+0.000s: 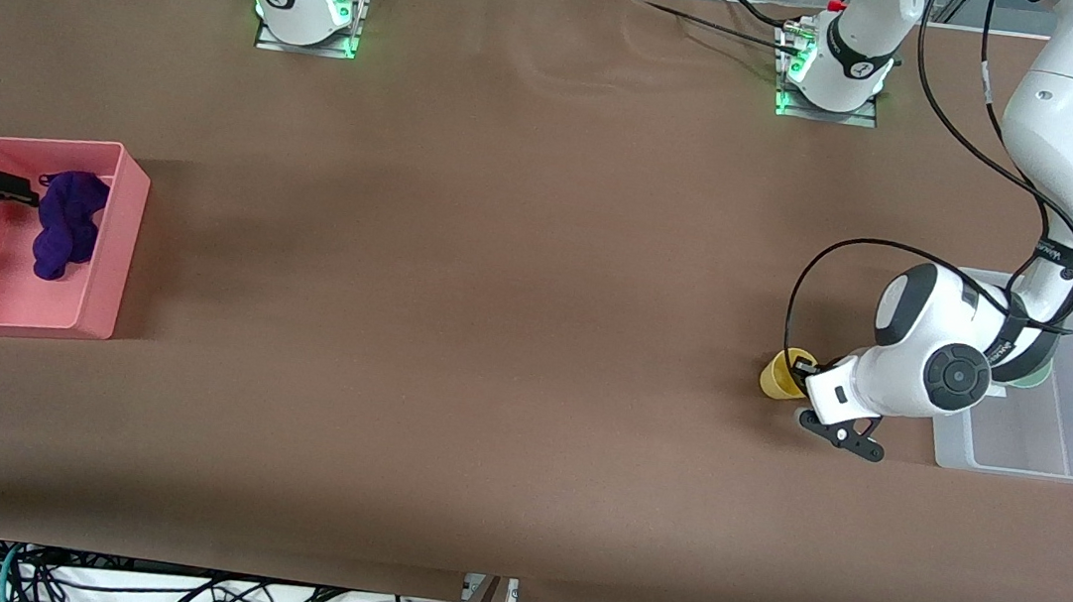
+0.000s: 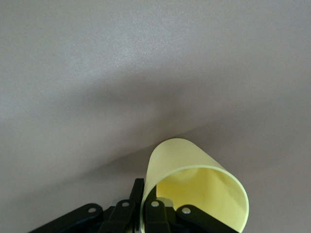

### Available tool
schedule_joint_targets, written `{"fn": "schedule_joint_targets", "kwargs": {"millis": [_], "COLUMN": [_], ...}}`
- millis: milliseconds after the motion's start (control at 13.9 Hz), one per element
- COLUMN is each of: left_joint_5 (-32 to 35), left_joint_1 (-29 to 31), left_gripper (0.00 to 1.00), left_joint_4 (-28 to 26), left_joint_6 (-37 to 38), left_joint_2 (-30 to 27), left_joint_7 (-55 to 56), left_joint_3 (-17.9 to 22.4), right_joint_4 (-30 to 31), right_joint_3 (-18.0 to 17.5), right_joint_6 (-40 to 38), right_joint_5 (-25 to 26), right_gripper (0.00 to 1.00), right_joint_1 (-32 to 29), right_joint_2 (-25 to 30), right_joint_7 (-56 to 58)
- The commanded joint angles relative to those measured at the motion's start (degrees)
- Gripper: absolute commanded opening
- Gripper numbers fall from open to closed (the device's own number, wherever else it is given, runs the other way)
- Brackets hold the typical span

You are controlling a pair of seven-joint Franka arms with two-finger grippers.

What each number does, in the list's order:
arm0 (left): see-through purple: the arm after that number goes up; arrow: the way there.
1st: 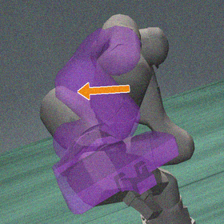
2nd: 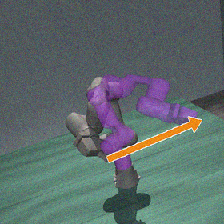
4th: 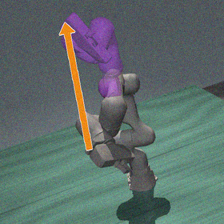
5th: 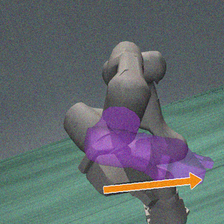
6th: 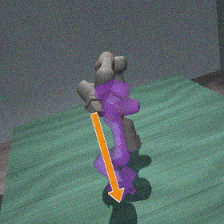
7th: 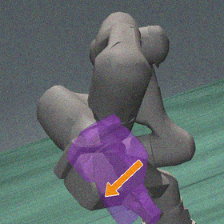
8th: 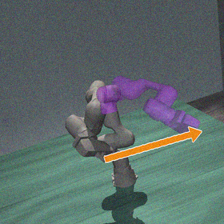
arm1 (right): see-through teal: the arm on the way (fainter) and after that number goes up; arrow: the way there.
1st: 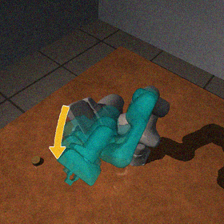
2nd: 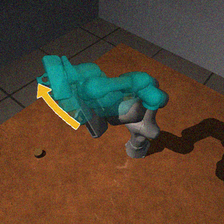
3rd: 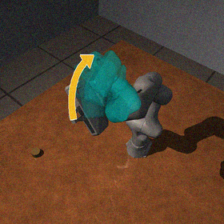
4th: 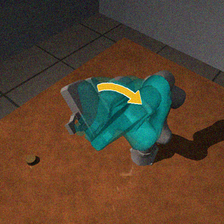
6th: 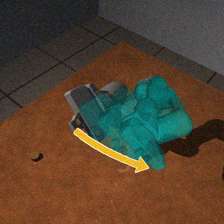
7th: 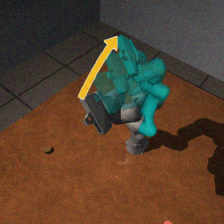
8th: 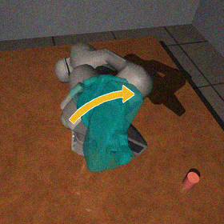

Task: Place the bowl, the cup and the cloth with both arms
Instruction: 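Lift the yellow cup with the left gripper over the green bowl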

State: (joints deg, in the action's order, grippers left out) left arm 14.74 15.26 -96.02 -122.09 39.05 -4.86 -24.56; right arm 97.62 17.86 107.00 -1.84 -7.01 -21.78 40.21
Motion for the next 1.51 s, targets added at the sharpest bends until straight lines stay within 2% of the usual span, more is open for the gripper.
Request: {"fn": "schedule_joint_targets", "kwargs": {"millis": [0, 215, 359, 503, 646, 790, 1005, 1221, 1436], "left_joint_5": [-0.76, -0.85, -0.33, 0.47, 4.22, 5.56, 7.40, 8.63, 11.01], "left_joint_1": [0.73, 0.65, 1.08, 2.83, 6.78, 11.35, 18.03, 23.49, 27.35], "left_gripper": [0.00, 0.00, 0.00, 0.00, 0.00, 0.00, 0.00, 0.00, 0.00], "left_joint_4": [0.91, 7.92, 13.99, 15.60, 14.98, 14.90, 11.39, 5.95, -1.95], "left_joint_6": [3.58, 16.92, 27.11, 31.90, 32.43, 32.44, 31.92, 27.62, 14.99], "left_joint_2": [-1.17, -4.07, -4.25, -5.55, -7.23, -7.24, -7.24, -7.67, -8.64], "left_joint_7": [-0.76, -0.85, -1.72, -10.21, -18.12, -26.39, -33.00, -38.80, -41.97], "left_joint_3": [-0.31, -0.66, -0.49, 0.56, 0.83, 0.92, 0.83, 0.83, 0.57], "right_joint_4": [-3.30, -3.31, -3.13, -3.13, -3.22, -3.22, -3.31, -6.19, -13.75], "right_joint_3": [-3.43, -7.03, -8.71, -12.56, -17.57, -20.65, -21.11, -21.20, -21.28], "right_joint_6": [-4.69, -5.22, -6.97, -10.22, -12.51, -13.92, -15.06, -19.27, -27.27], "right_joint_5": [-0.80, -0.80, -0.71, -0.36, 0.34, 1.13, 0.17, 1.48, 3.95], "right_gripper": [0.99, 0.99, 0.99, 0.99, 0.99, 0.99, 0.99, 0.99, 0.99], "right_joint_1": [0.24, 0.42, 2.26, 2.79, 2.79, 2.88, 3.14, 3.58, 3.93], "right_joint_2": [2.70, 5.86, 7.53, 10.25, 12.89, 15.09, 18.69, 18.62, 14.76], "right_joint_7": [0.22, -0.92, -8.27, -16.70, -28.37, -34.83, -35.29, -34.68, -34.59]}}
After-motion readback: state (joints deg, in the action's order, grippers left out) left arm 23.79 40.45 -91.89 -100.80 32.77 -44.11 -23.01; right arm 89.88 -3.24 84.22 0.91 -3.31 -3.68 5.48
